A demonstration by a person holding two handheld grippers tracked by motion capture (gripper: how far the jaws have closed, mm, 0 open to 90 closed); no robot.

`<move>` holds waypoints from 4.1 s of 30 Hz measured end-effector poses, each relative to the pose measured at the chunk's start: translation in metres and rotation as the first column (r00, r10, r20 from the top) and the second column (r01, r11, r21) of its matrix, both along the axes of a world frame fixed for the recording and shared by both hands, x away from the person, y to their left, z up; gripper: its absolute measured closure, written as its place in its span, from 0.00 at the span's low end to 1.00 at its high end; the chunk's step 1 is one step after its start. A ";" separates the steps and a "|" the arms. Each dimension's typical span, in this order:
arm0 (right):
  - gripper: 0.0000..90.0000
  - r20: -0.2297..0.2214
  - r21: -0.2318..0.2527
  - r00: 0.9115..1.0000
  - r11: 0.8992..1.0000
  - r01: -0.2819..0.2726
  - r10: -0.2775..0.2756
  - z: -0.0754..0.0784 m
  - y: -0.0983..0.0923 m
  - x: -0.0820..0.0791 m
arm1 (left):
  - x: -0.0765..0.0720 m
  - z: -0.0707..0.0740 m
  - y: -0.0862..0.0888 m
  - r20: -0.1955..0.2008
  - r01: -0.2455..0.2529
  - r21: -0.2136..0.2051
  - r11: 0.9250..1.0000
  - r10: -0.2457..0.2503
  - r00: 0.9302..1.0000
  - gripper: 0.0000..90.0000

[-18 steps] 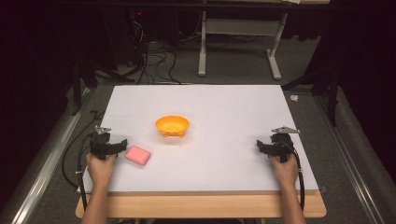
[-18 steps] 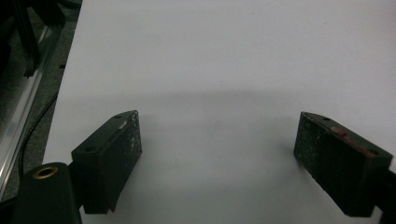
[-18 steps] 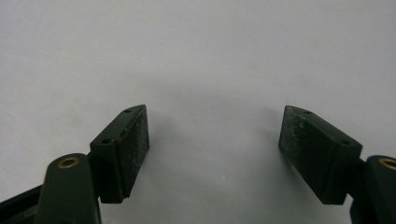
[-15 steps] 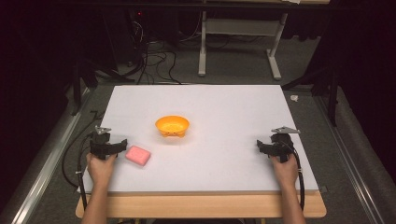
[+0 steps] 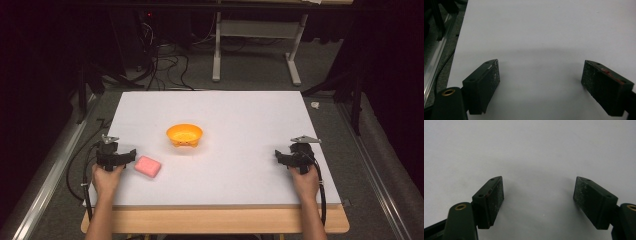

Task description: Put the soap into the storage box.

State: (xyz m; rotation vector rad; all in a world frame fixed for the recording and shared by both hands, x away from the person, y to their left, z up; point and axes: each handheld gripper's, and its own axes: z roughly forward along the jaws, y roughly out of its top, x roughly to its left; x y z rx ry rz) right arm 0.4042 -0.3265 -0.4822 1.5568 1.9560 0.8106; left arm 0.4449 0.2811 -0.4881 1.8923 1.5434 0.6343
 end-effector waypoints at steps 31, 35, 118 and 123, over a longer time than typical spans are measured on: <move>0.28 -0.002 0.001 1.000 1.000 0.002 -0.002 0.000 0.000 0.000 | -0.010 0.012 0.004 0.023 0.014 -0.056 0.998 -0.013 1.000 0.19; 0.28 -0.001 0.001 1.000 1.000 0.001 -0.001 0.000 0.000 0.000 | -0.013 0.015 0.003 0.028 0.023 -0.066 0.998 -0.021 0.999 0.20; 0.28 -0.002 0.001 1.000 1.000 0.002 -0.002 0.000 0.000 0.000 | -0.071 0.038 -0.060 0.100 0.264 -0.033 0.964 -0.260 0.960 0.06; 0.28 -0.001 -0.001 1.000 1.000 0.000 0.000 0.000 0.000 0.000 | -0.071 0.030 -0.061 0.087 0.266 -0.035 0.963 -0.262 0.961 0.03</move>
